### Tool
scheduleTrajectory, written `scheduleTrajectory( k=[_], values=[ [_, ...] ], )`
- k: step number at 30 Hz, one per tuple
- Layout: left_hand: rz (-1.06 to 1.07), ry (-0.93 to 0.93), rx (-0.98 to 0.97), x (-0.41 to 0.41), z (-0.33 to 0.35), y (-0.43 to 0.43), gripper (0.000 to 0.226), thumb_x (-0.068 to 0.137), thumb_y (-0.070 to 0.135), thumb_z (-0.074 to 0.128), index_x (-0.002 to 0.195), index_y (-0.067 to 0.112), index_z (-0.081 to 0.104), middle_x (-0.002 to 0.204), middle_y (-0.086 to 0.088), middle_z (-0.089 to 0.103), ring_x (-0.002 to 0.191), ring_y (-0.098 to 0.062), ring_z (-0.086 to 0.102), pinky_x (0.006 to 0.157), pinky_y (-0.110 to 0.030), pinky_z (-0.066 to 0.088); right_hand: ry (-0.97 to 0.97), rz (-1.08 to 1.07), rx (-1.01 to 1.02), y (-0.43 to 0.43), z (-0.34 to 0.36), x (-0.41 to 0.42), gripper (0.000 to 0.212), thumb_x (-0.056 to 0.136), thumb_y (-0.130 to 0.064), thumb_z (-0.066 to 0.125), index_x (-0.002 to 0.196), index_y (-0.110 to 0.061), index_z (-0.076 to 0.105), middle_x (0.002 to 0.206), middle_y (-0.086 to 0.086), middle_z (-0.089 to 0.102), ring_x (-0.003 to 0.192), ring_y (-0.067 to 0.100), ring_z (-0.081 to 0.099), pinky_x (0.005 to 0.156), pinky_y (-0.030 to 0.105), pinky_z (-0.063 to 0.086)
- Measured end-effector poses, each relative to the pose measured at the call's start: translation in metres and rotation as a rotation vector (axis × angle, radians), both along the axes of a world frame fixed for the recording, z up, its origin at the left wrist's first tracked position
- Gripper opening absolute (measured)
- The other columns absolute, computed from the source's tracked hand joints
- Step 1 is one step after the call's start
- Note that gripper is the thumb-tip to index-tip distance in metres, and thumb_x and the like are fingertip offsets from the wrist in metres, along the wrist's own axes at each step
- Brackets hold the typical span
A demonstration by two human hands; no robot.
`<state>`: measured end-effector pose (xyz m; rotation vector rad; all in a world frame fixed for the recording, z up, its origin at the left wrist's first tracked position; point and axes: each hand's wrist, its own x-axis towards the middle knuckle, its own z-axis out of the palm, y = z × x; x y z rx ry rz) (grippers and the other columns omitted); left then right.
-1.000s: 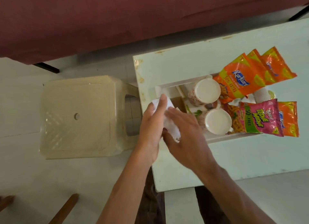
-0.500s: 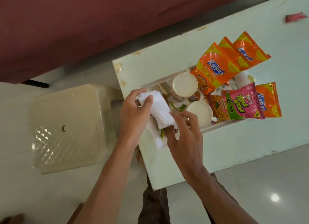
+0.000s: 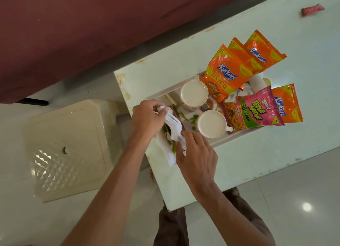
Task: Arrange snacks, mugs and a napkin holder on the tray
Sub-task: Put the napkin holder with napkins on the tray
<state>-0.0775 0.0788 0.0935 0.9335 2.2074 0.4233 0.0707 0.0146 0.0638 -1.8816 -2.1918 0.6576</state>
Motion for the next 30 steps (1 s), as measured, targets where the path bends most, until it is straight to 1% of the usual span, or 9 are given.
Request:
scheduleTrajectory(
  k=[5,8,11,13,17,21,24,28,30],
  values=[
    [-0.046,-0.002,0.007,0.003,-0.013,-0.003,0.030,0.094,0.028,0.068,0.120,0.012,0.073,0.118,-0.005,0.073,0.095,-0.019,0.069,0.080,-0.024,0.049,0.012,0.018,0.058,-0.001,0.000,0.001,0.024,0.086,-0.028,0.071,0.108,-0.020,0.067,0.103,-0.001,0.067,0.086,0.018,0.063,0.058,0.029,0.053],
    [-0.021,-0.031,0.027,0.004,-0.019,-0.008,0.037,0.098,0.040,0.060,0.126,0.018,0.070,0.126,-0.003,0.069,0.098,-0.019,0.067,0.087,-0.032,0.054,0.016,0.045,0.037,0.000,-0.002,0.003,0.024,0.085,-0.025,0.073,0.108,-0.022,0.069,0.105,0.000,0.067,0.087,0.018,0.064,0.057,0.029,0.054],
    [0.163,-0.139,0.074,0.002,-0.020,-0.018,0.040,0.101,0.048,0.048,0.128,0.025,0.066,0.126,0.005,0.067,0.110,-0.014,0.064,0.096,-0.036,0.053,0.021,0.063,0.028,0.003,0.002,0.004,0.026,0.085,-0.028,0.074,0.109,-0.021,0.068,0.105,-0.001,0.066,0.088,0.018,0.065,0.055,0.027,0.053],
    [0.310,-0.252,0.134,0.002,-0.016,-0.024,0.039,0.103,0.047,0.044,0.132,0.029,0.062,0.126,0.009,0.067,0.111,-0.012,0.066,0.093,-0.040,0.057,0.050,0.058,0.031,0.004,0.011,0.009,0.026,0.085,-0.031,0.072,0.109,-0.020,0.068,0.106,-0.002,0.066,0.089,0.017,0.065,0.054,0.025,0.052],
    [0.437,-0.324,0.212,0.001,-0.009,-0.041,0.039,0.106,0.040,0.041,0.139,0.027,0.057,0.124,0.008,0.065,0.107,-0.007,0.065,0.076,-0.026,0.058,0.178,0.045,0.029,0.012,0.041,0.031,0.025,0.088,-0.032,0.069,0.111,-0.022,0.067,0.112,-0.005,0.064,0.098,0.014,0.063,0.058,0.023,0.053],
    [0.507,-0.310,0.201,0.006,-0.013,-0.066,0.034,0.106,0.033,0.044,0.135,0.025,0.059,0.129,0.000,0.064,0.114,-0.020,0.064,0.088,-0.042,0.057,0.430,0.046,0.062,0.060,0.071,0.079,0.022,0.090,-0.021,0.068,0.112,-0.017,0.067,0.110,-0.004,0.061,0.091,0.012,0.061,0.067,0.024,0.052],
    [0.544,-0.273,0.176,0.018,-0.014,-0.085,0.037,0.105,0.033,0.046,0.137,0.020,0.059,0.134,-0.007,0.063,0.118,-0.026,0.062,0.090,-0.046,0.056,0.516,-0.058,0.113,0.125,0.085,0.134,0.018,0.090,-0.020,0.068,0.107,-0.015,0.068,0.102,-0.005,0.063,0.081,0.007,0.062,0.071,0.021,0.049],
    [0.582,-0.285,0.183,0.033,-0.018,-0.095,0.040,0.105,0.032,0.046,0.140,0.015,0.056,0.139,-0.010,0.059,0.123,-0.029,0.058,0.093,-0.048,0.053,0.331,-0.244,-0.064,0.224,0.072,0.204,0.017,0.091,-0.024,0.061,0.104,-0.019,0.070,0.099,-0.004,0.073,0.079,-0.006,0.063,0.069,0.002,0.040],
    [0.633,-0.289,0.179,0.036,-0.024,-0.091,0.039,0.106,0.030,0.046,0.140,0.015,0.055,0.139,-0.009,0.058,0.124,-0.029,0.057,0.096,-0.048,0.052,0.113,-0.180,-0.235,0.265,0.053,0.223,0.024,0.092,-0.026,0.060,0.112,-0.018,0.071,0.112,0.001,0.073,0.098,0.007,0.065,0.082,0.012,0.040]
  ],
)
